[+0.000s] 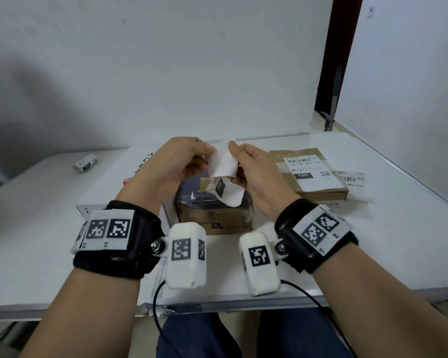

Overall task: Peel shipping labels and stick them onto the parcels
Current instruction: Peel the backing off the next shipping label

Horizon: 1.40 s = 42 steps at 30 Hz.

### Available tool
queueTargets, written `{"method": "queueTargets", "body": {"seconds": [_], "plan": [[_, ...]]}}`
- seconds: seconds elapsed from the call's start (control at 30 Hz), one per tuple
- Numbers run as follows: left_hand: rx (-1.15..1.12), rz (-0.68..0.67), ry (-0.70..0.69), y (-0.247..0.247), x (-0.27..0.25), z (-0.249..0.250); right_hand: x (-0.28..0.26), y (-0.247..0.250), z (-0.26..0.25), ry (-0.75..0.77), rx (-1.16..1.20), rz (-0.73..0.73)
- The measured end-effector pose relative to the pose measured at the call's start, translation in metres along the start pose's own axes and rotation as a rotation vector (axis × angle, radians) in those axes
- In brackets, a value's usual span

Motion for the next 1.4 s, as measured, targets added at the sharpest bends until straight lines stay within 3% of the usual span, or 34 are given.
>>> {"method": "queueTargets", "body": {"seconds": [0.2, 0.43, 0.77, 1.03, 1.2, 1.4], "plan": [[0.244, -0.026, -0.143, -0.012, 0.001, 0.009, -0.001, -0.006, 0.001, -0.084, 0.021, -0.081], [0.137, 0.061, -0.195, -0.012, 0.007, 0.007, -0.001, -0.008, -0.007, -0.088, 0.043, -0.071], [0.170, 0.404, -0.317, 0.030, 0.020, 0.014, 0.001, 0.010, -0.006, -0.111, 0.167, 0.150], [0.108, 0.516, -0.214, 0.073, 0.037, -0.002, 0.008, 0.031, 0.001, -0.209, 0.272, 0.249], [0.101, 0.486, -0.128, 0.091, 0.050, -0.009, 0.015, 0.034, -0.002, -0.220, 0.119, 0.199], [-0.003, 0.521, -0.110, 0.104, 0.059, -0.011, 0.028, 0.040, -0.003, -0.192, 0.113, 0.294]]}}
Point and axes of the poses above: each hand's wrist, its own x-axis towards the middle knuckle, its own y-axis out of the back of the hand, z = x × y, the point moved 7 cm from there along x, towards the middle knuckle, and after that the axes turned 4 degrees about z, right-handed, at the moved point
